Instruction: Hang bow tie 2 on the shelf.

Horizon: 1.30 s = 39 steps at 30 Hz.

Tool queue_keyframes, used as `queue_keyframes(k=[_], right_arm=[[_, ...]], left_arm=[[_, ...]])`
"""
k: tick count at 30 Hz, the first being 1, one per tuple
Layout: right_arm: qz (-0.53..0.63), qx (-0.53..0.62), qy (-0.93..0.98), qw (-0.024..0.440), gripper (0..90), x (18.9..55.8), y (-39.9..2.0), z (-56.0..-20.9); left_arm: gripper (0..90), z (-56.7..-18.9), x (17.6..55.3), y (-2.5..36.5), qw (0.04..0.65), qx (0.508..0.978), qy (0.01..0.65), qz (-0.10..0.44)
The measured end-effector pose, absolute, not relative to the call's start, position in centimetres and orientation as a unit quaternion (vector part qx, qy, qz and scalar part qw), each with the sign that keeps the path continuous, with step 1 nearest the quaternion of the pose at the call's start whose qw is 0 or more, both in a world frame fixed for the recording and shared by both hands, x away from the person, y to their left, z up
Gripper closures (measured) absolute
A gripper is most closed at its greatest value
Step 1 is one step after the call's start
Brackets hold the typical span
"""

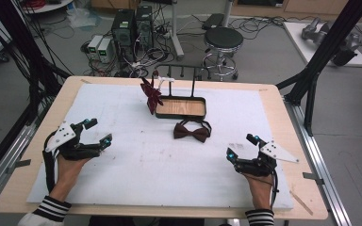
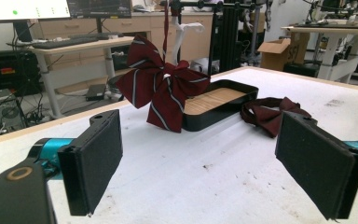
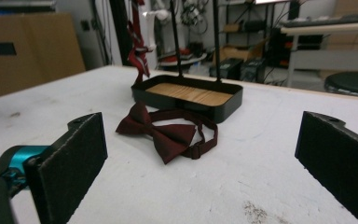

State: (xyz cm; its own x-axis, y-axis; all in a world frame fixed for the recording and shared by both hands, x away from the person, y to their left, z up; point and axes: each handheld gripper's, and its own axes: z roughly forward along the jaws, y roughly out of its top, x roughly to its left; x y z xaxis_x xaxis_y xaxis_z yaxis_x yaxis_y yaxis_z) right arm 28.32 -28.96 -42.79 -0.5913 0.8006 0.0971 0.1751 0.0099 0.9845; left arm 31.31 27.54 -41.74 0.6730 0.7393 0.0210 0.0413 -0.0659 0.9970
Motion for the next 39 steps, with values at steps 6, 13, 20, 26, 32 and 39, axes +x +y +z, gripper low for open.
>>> queue_keyframes(k=[6, 13, 20, 26, 32, 39], right_arm=[[0.577, 0.361, 0.689, 0.247, 1.2, 30.1, -28.1, -40.7], [0.544, 0.342, 0.731, 0.228, 1.2, 32.4, -26.9, -39.4], [0.504, 0.308, 0.78, 0.206, 1.2, 34.8, -25.6, -38.4], [0.454, 0.282, 0.823, 0.191, 1.3, 36.8, -23.9, -37.9], [0.42, 0.267, 0.848, 0.181, 3.8, 38.4, -22.5, -37.8], [0.367, 0.246, 0.881, 0.167, 5.0, 39.9, -21.3, -38.0]], left_arm=[[15.3, -42.0, 31.2, 27.5, 0.621, 0.673, 0.288, 0.28], [15.3, -42.2, 31.1, 27.7, 0.626, 0.666, 0.289, 0.285], [15.3, -42.2, 31.0, 27.8, 0.627, 0.665, 0.287, 0.286], [15.3, -42.3, 30.9, 27.9, 0.629, 0.662, 0.291, 0.284], [15.4, -42.4, 30.9, 27.9, 0.628, 0.663, 0.291, 0.284], [15.5, -42.5, 30.9, 27.9, 0.627, 0.664, 0.291, 0.285]])
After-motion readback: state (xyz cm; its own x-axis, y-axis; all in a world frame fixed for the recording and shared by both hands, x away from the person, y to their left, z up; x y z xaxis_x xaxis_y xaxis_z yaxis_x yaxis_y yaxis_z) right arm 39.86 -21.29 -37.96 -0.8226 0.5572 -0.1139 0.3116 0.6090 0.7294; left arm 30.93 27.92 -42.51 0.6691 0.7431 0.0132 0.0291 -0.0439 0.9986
